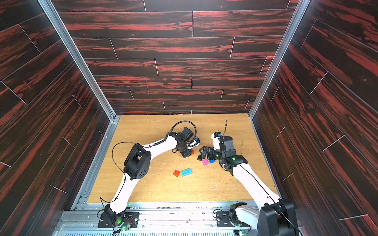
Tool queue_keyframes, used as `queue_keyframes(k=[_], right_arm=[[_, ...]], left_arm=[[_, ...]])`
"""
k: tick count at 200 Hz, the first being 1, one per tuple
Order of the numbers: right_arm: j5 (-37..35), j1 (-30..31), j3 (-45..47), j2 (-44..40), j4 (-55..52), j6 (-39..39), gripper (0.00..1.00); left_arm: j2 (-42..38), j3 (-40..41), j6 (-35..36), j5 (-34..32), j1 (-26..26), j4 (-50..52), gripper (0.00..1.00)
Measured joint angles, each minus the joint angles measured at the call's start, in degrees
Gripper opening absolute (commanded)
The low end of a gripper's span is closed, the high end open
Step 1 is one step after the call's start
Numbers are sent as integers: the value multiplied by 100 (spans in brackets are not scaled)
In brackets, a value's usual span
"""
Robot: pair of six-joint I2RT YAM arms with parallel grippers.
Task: Assemble the letter v with lego
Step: Pick up the lego brick from the center of the board, then move the lego brick at the center of the board.
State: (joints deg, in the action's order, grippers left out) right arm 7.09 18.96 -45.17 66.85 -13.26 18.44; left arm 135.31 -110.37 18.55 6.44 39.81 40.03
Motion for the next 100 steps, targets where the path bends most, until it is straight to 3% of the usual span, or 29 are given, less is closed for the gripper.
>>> queue_keyframes(k=[56, 100], right_arm=[[398, 28, -11, 57, 52, -46, 98], [391, 586, -111, 343, 66, -142, 98]], left_arm=[[-201, 195, -103, -90, -413, -107, 30], [-752, 409, -105, -195, -1150, -354, 30]])
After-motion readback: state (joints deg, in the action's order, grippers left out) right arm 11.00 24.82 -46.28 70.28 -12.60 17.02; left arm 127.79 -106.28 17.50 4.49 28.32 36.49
